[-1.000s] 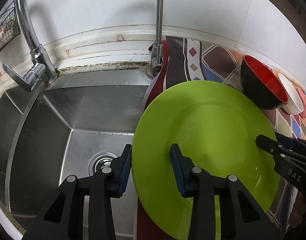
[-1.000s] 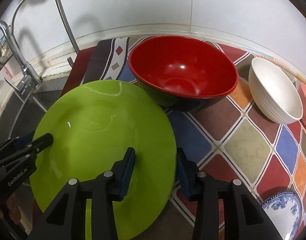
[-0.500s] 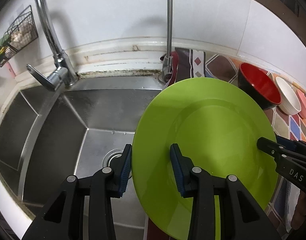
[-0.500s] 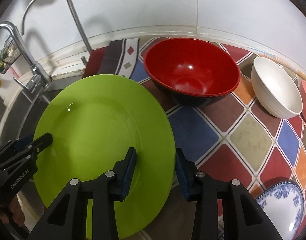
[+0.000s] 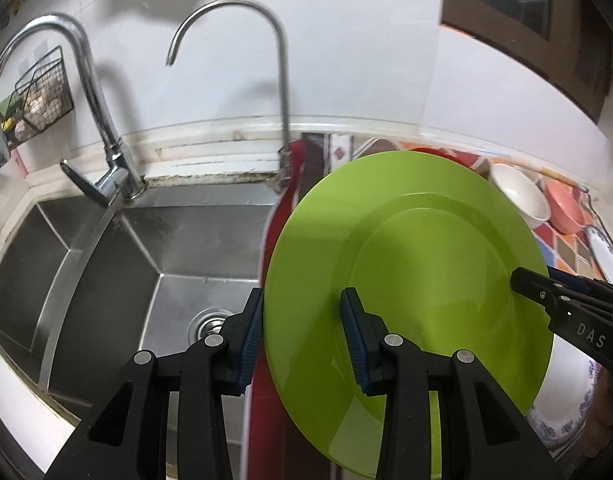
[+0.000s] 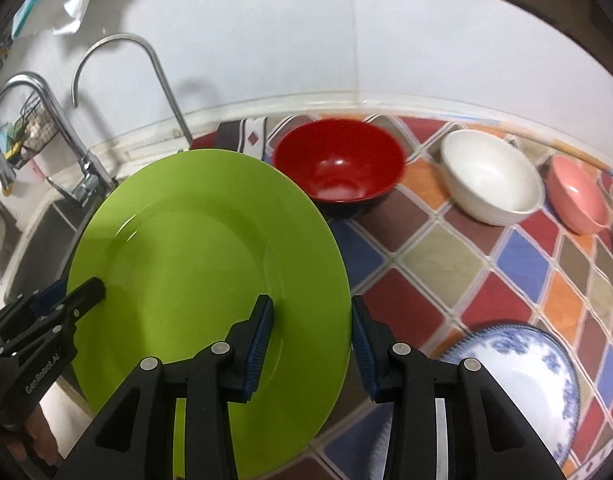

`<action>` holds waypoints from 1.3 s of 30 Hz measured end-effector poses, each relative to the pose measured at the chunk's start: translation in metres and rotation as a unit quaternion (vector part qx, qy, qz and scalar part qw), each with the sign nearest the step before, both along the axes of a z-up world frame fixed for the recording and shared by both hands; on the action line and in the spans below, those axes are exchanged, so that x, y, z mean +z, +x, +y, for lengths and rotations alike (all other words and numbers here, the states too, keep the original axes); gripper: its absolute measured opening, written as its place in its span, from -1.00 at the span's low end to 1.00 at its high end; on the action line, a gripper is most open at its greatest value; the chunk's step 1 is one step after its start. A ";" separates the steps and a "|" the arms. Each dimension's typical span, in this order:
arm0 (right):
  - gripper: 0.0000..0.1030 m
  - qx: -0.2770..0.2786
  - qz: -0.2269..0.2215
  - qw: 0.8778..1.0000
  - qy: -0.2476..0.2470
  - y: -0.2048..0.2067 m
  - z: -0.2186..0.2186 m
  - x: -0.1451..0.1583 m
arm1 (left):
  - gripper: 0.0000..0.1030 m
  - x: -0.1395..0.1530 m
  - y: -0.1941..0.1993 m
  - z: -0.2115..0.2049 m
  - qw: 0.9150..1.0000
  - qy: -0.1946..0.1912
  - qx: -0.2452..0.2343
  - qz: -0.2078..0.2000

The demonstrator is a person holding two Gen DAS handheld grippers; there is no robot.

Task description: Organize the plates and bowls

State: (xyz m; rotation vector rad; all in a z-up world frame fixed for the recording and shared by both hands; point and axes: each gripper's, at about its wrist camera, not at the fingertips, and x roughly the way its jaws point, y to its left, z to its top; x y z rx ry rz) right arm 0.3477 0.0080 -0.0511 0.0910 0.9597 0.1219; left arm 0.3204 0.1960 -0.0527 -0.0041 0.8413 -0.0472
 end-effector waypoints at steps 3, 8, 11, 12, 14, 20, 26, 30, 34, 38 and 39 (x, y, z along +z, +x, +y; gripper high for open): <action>-0.23 -0.019 -0.009 1.000 0.002 -0.012 -0.014 0.009 | -0.27 0.006 -0.008 -0.012 1.000 -0.001 -0.015 -0.007; -0.23 -0.046 -0.022 0.999 0.004 -0.028 -0.035 0.018 | -0.27 0.015 -0.023 -0.034 0.999 -0.003 -0.029 -0.017; -0.23 -0.056 -0.028 0.998 0.002 -0.038 -0.048 0.024 | -0.27 0.019 -0.032 -0.050 0.999 -0.005 -0.034 -0.022; -0.23 -0.058 -0.029 0.998 0.002 -0.041 -0.052 0.025 | -0.27 0.020 -0.035 -0.055 0.999 -0.006 -0.035 -0.023; -0.23 -0.061 -0.032 0.998 0.000 -0.046 -0.062 0.028 | -0.27 0.022 -0.040 -0.066 0.999 -0.007 -0.039 -0.023; -0.23 -0.074 -0.039 0.997 -0.004 -0.065 -0.097 0.035 | -0.27 0.026 -0.053 -0.105 0.998 -0.010 -0.056 -0.020; -0.23 -0.093 -0.038 0.995 -0.008 -0.085 -0.134 0.038 | -0.27 0.024 -0.060 -0.137 0.997 -0.013 -0.071 -0.010; -0.23 -0.102 -0.031 0.994 -0.010 -0.095 -0.156 0.034 | -0.27 0.019 -0.065 -0.157 0.997 -0.012 -0.075 0.001; -0.23 -0.105 -0.020 0.994 -0.011 -0.102 -0.175 0.026 | -0.27 0.008 -0.068 -0.172 0.997 -0.013 -0.074 0.015; -0.23 -0.102 -0.008 0.995 -0.016 -0.107 -0.188 0.017 | -0.27 -0.003 -0.070 -0.186 0.997 -0.012 -0.072 0.029; -0.23 -0.102 -0.004 0.995 -0.016 -0.107 -0.191 0.014 | -0.27 -0.006 -0.070 -0.189 0.997 -0.013 -0.072 0.034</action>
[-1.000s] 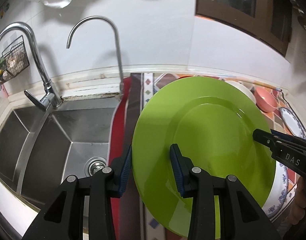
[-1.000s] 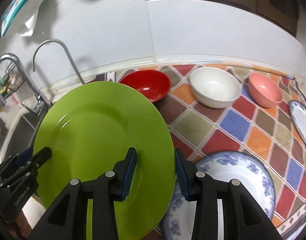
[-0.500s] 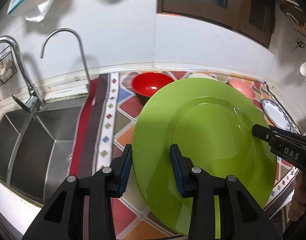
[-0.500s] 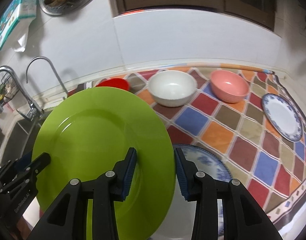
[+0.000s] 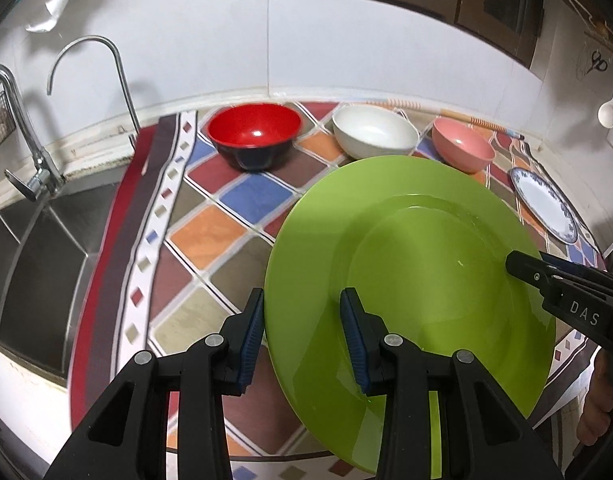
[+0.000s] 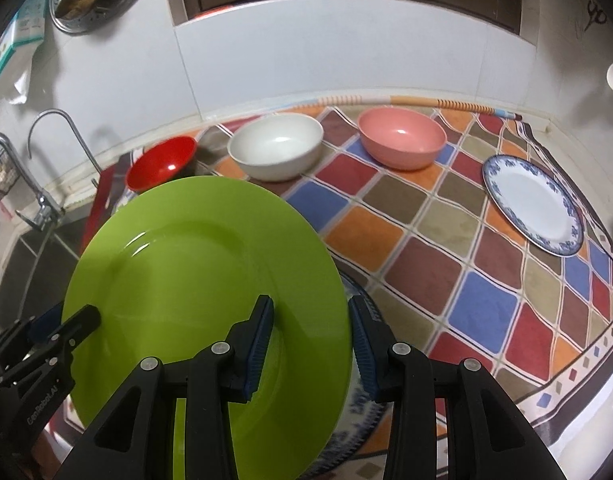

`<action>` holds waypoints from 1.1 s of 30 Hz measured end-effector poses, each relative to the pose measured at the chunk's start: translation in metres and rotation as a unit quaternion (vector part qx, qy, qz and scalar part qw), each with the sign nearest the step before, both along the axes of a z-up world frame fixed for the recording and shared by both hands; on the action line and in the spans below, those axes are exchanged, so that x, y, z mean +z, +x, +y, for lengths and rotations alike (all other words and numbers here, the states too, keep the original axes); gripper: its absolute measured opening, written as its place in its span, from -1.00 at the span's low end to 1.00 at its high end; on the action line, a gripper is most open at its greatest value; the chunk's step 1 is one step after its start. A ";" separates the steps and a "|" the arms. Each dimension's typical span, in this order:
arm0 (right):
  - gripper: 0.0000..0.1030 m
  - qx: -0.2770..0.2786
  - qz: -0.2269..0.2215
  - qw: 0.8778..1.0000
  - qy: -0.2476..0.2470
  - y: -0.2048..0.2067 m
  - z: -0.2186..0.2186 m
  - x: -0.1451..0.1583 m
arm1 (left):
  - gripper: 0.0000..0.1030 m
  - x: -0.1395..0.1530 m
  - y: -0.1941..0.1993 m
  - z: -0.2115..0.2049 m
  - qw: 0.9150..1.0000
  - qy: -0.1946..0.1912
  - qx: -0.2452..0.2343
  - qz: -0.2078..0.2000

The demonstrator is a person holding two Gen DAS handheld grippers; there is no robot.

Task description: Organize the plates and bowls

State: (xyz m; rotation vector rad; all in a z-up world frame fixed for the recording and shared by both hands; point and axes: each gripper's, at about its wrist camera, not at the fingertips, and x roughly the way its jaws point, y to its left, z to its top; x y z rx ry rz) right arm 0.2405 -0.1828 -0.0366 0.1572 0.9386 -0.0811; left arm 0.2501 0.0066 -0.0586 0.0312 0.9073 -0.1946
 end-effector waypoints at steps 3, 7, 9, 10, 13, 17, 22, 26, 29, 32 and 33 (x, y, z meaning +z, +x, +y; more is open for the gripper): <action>-0.23 0.003 0.012 1.000 -0.001 -0.002 -0.011 -0.009 | -0.27 -0.009 0.000 -0.010 1.000 0.002 0.000 0.013; -0.23 0.004 0.027 1.000 -0.001 -0.002 -0.021 -0.021 | -0.27 -0.021 0.000 -0.019 1.000 0.006 0.003 0.027; -0.23 0.006 0.033 0.999 -0.001 -0.001 -0.025 -0.027 | -0.27 -0.027 0.002 -0.021 0.999 0.010 0.007 0.032; -0.23 0.008 0.037 0.999 -0.001 0.000 -0.027 -0.031 | -0.27 -0.030 0.003 -0.023 0.999 0.013 0.010 0.035; -0.23 0.014 0.046 0.999 -0.001 0.002 -0.029 -0.041 | -0.27 -0.038 0.006 -0.025 0.999 0.016 0.015 0.045; -0.23 0.019 0.056 0.998 -0.002 0.005 -0.031 -0.052 | -0.27 -0.044 0.008 -0.029 0.998 0.019 0.018 0.052; -0.23 0.021 0.063 0.998 -0.002 0.008 -0.033 -0.060 | -0.26 -0.049 0.012 -0.032 0.998 0.023 0.020 0.057; -0.23 0.020 0.066 0.998 -0.005 0.011 -0.033 -0.063 | -0.26 -0.052 0.014 -0.033 0.998 0.025 0.020 0.059; -0.23 0.019 0.069 0.997 -0.004 0.012 -0.033 -0.066 | -0.26 -0.053 0.015 -0.035 0.998 0.028 0.018 0.059; -0.23 0.019 0.067 0.998 -0.008 0.012 -0.032 -0.066 | -0.27 -0.054 0.015 -0.036 0.998 0.035 0.015 0.057; -0.23 0.020 0.067 0.998 -0.010 0.012 -0.032 -0.066 | -0.27 -0.054 0.016 -0.035 0.998 0.036 0.014 0.057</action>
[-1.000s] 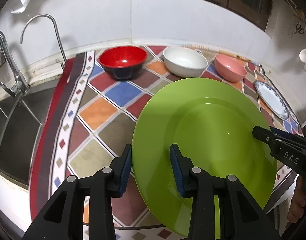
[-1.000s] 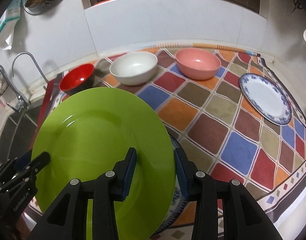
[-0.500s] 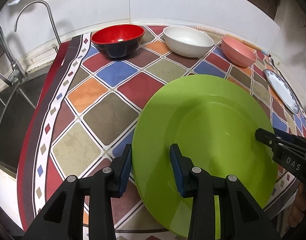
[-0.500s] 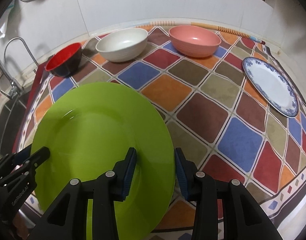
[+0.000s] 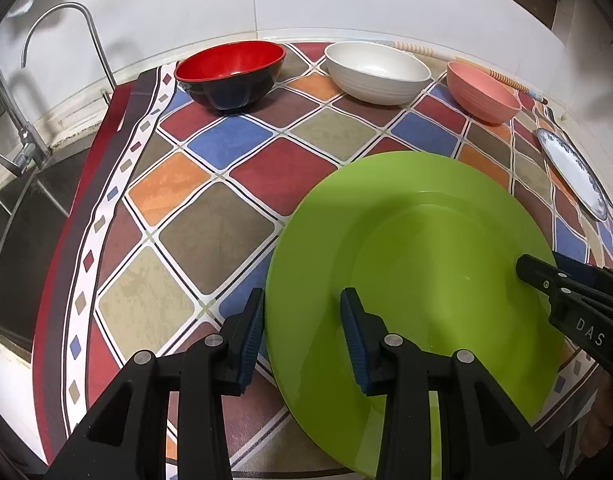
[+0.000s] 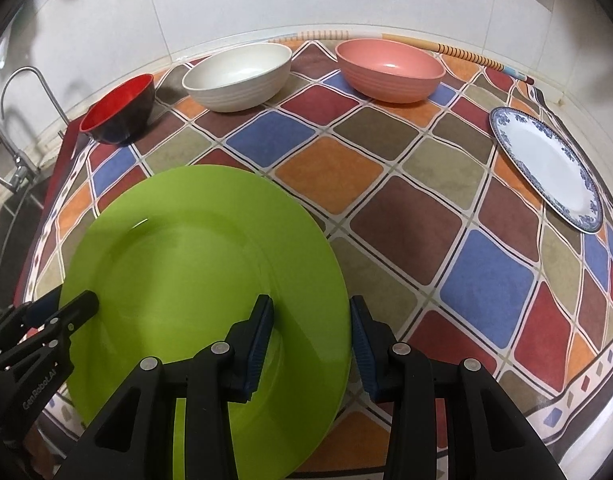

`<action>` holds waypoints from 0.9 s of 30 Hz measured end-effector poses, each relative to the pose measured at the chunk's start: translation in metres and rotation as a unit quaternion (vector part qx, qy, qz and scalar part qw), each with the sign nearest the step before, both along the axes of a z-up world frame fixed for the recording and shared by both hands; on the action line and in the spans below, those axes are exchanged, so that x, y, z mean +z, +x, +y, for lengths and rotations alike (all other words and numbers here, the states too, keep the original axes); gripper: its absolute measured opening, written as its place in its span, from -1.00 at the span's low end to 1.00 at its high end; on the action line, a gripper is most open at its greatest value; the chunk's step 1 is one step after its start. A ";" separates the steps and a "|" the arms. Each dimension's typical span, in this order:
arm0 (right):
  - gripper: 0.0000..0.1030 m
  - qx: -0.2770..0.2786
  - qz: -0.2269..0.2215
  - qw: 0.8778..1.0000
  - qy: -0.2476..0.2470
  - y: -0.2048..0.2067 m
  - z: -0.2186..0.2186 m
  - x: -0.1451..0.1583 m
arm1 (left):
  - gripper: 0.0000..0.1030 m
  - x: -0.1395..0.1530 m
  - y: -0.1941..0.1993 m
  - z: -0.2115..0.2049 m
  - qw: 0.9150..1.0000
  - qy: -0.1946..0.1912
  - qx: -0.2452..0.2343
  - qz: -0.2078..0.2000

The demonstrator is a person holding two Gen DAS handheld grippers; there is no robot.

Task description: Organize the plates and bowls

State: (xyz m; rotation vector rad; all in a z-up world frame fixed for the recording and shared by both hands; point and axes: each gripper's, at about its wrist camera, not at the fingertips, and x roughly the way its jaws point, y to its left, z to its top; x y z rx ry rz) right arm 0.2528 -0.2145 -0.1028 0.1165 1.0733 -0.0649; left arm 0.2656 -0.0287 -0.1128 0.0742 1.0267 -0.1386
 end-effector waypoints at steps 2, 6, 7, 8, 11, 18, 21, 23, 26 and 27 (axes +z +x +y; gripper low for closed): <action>-0.23 0.001 -0.001 1.000 -0.005 0.000 0.001 0.000 | -0.27 0.000 0.001 0.000 1.000 -0.001 -0.002 0.000; -0.22 0.003 -0.002 1.000 -0.011 0.000 0.002 -0.001 | -0.25 0.002 0.001 0.001 1.000 0.000 -0.006 -0.005; -0.22 0.003 -0.003 1.000 -0.012 0.000 0.002 -0.001 | -0.19 0.003 0.001 0.002 1.000 0.001 -0.007 -0.006; -0.22 0.003 -0.003 1.000 -0.013 0.000 0.002 -0.001 | -0.08 0.004 0.002 0.002 1.000 0.003 -0.007 -0.008; -0.20 0.000 -0.005 1.000 -0.011 -0.001 0.002 -0.001 | 0.03 0.007 0.001 0.005 1.000 0.011 -0.008 -0.016; 0.04 -0.020 -0.018 0.999 -0.026 -0.006 0.001 0.009 | 0.40 0.027 0.002 0.011 0.999 0.001 -0.028 -0.036; 0.20 -0.031 -0.033 0.999 -0.030 -0.010 0.002 0.020 | 0.48 0.039 0.004 0.012 0.998 -0.007 -0.045 -0.052; 0.22 -0.038 -0.044 0.998 -0.033 -0.012 0.003 0.027 | 0.60 0.048 0.007 0.012 0.996 -0.012 -0.055 -0.063; 0.27 -0.052 -0.057 0.996 -0.034 -0.016 0.005 0.038 | 0.74 0.061 0.012 0.013 0.994 -0.026 -0.076 -0.077; 0.33 -0.059 -0.061 0.996 -0.034 -0.017 0.005 0.042 | 0.77 0.065 0.013 0.012 0.993 -0.029 -0.082 -0.081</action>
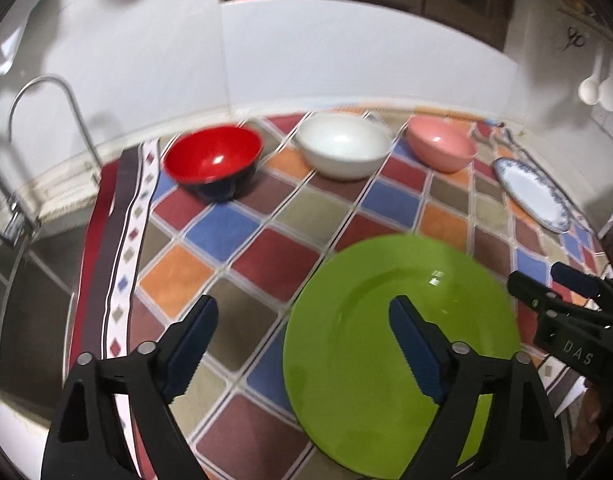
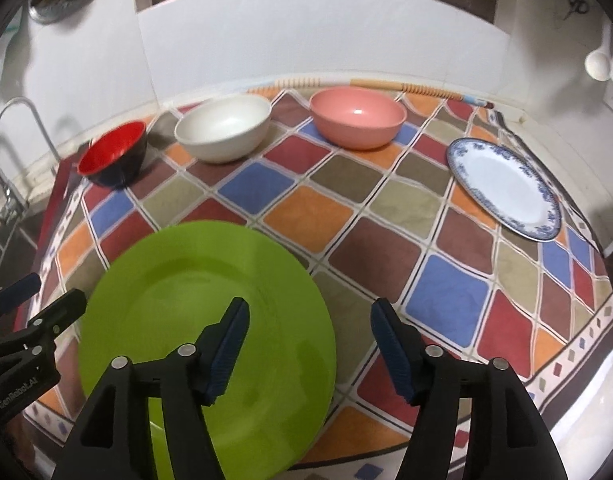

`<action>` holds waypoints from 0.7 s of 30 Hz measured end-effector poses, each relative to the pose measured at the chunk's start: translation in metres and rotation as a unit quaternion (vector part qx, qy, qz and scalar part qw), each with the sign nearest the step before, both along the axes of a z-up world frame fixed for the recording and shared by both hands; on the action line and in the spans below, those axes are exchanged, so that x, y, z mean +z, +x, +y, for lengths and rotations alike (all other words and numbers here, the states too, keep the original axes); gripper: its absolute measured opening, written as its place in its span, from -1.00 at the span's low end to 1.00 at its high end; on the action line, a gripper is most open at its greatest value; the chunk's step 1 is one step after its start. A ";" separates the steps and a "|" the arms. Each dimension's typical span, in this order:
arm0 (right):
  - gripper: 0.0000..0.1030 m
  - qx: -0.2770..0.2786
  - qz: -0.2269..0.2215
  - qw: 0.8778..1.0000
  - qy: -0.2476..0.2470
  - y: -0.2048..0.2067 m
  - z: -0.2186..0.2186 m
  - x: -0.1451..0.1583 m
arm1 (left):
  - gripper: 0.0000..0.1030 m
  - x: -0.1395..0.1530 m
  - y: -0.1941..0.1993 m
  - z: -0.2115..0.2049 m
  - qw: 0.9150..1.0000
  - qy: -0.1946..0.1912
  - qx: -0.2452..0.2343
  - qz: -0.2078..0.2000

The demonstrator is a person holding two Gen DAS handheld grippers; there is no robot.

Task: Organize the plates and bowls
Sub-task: 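Open both grippers to release the green plate, then move both grippers toward the small blue-and-white plate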

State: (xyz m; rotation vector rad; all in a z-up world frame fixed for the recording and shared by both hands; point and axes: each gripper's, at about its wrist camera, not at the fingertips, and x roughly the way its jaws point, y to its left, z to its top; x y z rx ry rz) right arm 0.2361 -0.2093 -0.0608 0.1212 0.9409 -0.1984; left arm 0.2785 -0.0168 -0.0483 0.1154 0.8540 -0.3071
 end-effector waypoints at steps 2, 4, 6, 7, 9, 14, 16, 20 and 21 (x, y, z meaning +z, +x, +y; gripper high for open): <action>0.38 -0.014 -0.010 1.000 -0.002 -0.003 0.000 0.007 | 0.85 0.010 0.002 -0.002 1.000 -0.004 -0.018 -0.016; 0.41 -0.028 -0.018 0.999 -0.003 -0.006 0.001 0.015 | 0.87 0.017 0.004 -0.004 0.999 -0.006 -0.034 -0.030; 0.46 -0.046 -0.026 0.999 -0.004 -0.009 0.001 0.021 | 0.89 0.022 0.007 -0.006 0.998 -0.009 -0.048 -0.039; 0.48 -0.057 -0.031 0.998 -0.005 -0.011 0.000 0.025 | 0.90 0.025 0.008 -0.007 0.997 -0.011 -0.058 -0.044; 0.51 -0.074 -0.039 0.996 -0.010 -0.016 0.000 0.030 | 0.91 0.031 0.009 -0.010 0.996 -0.018 -0.073 -0.052; 0.59 -0.115 -0.055 0.992 -0.025 -0.025 -0.004 0.041 | 0.95 0.042 0.013 -0.026 0.992 -0.025 -0.105 -0.067; 0.60 -0.133 -0.060 0.989 -0.030 -0.028 -0.008 0.046 | 0.95 0.044 0.014 -0.033 0.991 -0.026 -0.113 -0.072; 0.65 -0.162 -0.073 0.983 -0.039 -0.035 -0.021 0.056 | 0.95 0.051 0.015 -0.054 0.988 -0.027 -0.128 -0.082; 0.65 -0.168 -0.077 0.982 -0.044 -0.037 -0.026 0.058 | 0.95 0.052 0.015 -0.060 0.988 -0.026 -0.130 -0.084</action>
